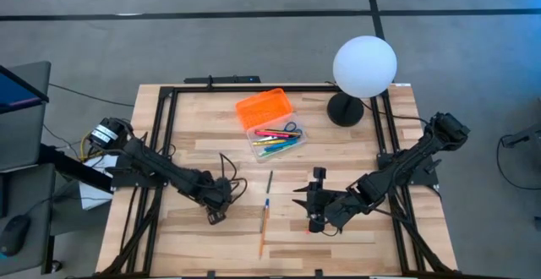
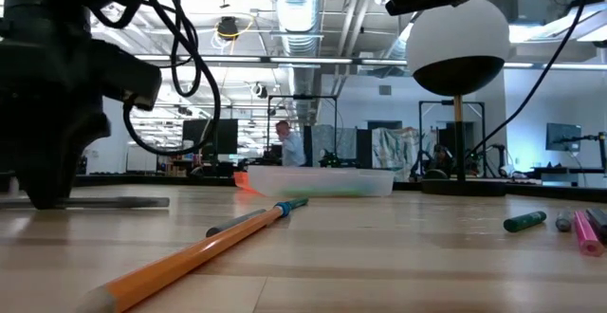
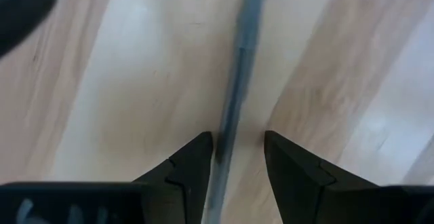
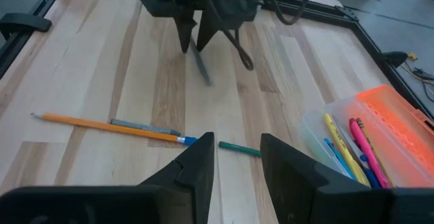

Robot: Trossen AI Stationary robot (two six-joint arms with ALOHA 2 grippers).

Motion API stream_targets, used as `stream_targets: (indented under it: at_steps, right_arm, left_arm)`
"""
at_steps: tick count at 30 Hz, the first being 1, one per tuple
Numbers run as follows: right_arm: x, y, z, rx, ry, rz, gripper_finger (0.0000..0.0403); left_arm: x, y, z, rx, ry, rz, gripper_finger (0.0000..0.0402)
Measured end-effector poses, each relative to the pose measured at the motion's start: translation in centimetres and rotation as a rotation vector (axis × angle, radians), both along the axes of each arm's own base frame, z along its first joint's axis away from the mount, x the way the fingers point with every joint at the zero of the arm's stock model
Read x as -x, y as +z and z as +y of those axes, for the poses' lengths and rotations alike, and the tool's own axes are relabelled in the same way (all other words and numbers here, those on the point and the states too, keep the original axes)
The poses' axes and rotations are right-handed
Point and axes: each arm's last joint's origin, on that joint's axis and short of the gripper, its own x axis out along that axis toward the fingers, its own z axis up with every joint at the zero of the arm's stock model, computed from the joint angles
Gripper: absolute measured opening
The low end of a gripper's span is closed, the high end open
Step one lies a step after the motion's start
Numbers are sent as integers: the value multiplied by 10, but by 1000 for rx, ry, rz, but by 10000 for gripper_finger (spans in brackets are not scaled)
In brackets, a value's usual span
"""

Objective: Pick & place school supplies into a supply box
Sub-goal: Put the gray pen into the supply box

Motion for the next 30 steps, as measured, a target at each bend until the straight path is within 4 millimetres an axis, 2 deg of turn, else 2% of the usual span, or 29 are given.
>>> stream_targets:
  at_steps: [12, 19, 24, 30]
  right_arm:
    - [0, 0, 0, -3, 4, 3, 115]
    - [0, 0, 0, -11, 11, 6, 115]
    - [0, 0, 0, -15, 8, 5, 115]
    - [0, -1, 0, -12, 14, 11, 115]
  left_arm:
    - [0, -1, 1, -126, -431, -22, 136]
    - [-1, -1, 1, -159, -554, -48, 136]
    - [-4, -1, 4, -154, -560, -54, 133]
    - [-7, -1, 14, -131, -552, -42, 91]
